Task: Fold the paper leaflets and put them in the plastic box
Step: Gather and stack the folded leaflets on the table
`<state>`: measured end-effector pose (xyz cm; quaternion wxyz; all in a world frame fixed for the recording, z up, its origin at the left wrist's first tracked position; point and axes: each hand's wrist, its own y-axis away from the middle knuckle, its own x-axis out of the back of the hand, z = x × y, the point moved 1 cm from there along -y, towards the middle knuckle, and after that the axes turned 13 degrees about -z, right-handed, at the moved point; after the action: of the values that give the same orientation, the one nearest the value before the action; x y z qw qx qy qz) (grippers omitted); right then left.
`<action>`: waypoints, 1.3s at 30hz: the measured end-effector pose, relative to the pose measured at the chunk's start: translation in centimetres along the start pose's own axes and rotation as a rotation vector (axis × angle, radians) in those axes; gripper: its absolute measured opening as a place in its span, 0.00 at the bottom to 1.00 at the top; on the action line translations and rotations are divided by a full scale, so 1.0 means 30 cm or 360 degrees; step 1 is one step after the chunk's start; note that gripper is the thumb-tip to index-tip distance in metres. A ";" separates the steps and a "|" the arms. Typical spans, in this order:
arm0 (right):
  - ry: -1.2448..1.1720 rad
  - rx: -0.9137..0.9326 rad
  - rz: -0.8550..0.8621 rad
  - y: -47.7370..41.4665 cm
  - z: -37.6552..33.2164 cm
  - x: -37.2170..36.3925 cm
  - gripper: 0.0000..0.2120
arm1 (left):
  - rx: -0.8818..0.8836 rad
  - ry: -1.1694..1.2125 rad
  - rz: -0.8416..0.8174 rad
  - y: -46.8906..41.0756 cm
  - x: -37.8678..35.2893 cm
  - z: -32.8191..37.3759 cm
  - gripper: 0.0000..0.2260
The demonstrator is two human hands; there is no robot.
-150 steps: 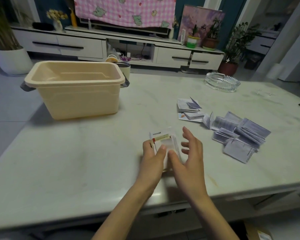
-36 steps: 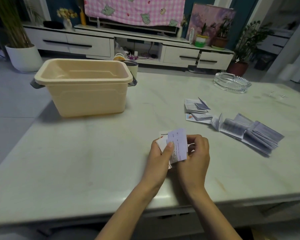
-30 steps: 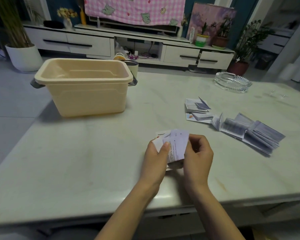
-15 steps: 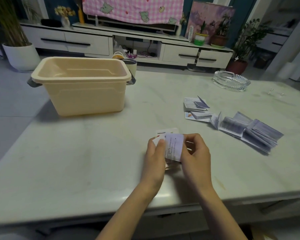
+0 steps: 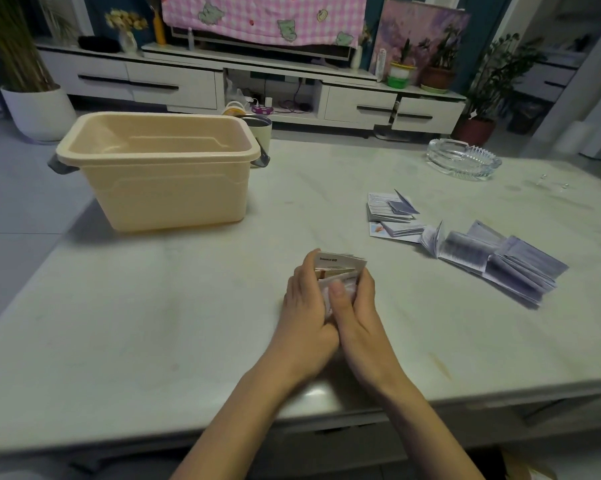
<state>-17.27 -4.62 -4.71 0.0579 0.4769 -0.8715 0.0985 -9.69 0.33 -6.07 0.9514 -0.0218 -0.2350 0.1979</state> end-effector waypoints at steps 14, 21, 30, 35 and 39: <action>-0.0227 0.0122 0.0000 -0.020 0.044 0.022 0.17 | 0.0004 0.0355 0.0208 -0.010 0.036 -0.016 0.16; 0.0103 0.0130 -0.0077 -0.003 0.033 0.039 0.27 | -0.0049 -0.0063 -0.0020 -0.008 0.007 -0.029 0.16; 0.0431 0.0180 0.0302 -0.001 0.036 0.087 0.08 | -0.0090 -0.0139 0.0004 0.013 0.022 -0.007 0.13; 0.0537 0.0056 0.0228 0.018 0.007 0.207 0.11 | -0.0106 0.0091 0.0008 -0.002 -0.030 0.017 0.12; 0.0604 0.0038 0.0675 0.025 -0.001 0.453 0.12 | -0.0009 0.0571 0.0072 -0.016 -0.030 0.014 0.12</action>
<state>-25.23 -15.35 -2.12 0.1924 0.2574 -0.9242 0.2063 -10.43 -0.49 -6.01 0.9733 -0.0646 -0.0614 0.2116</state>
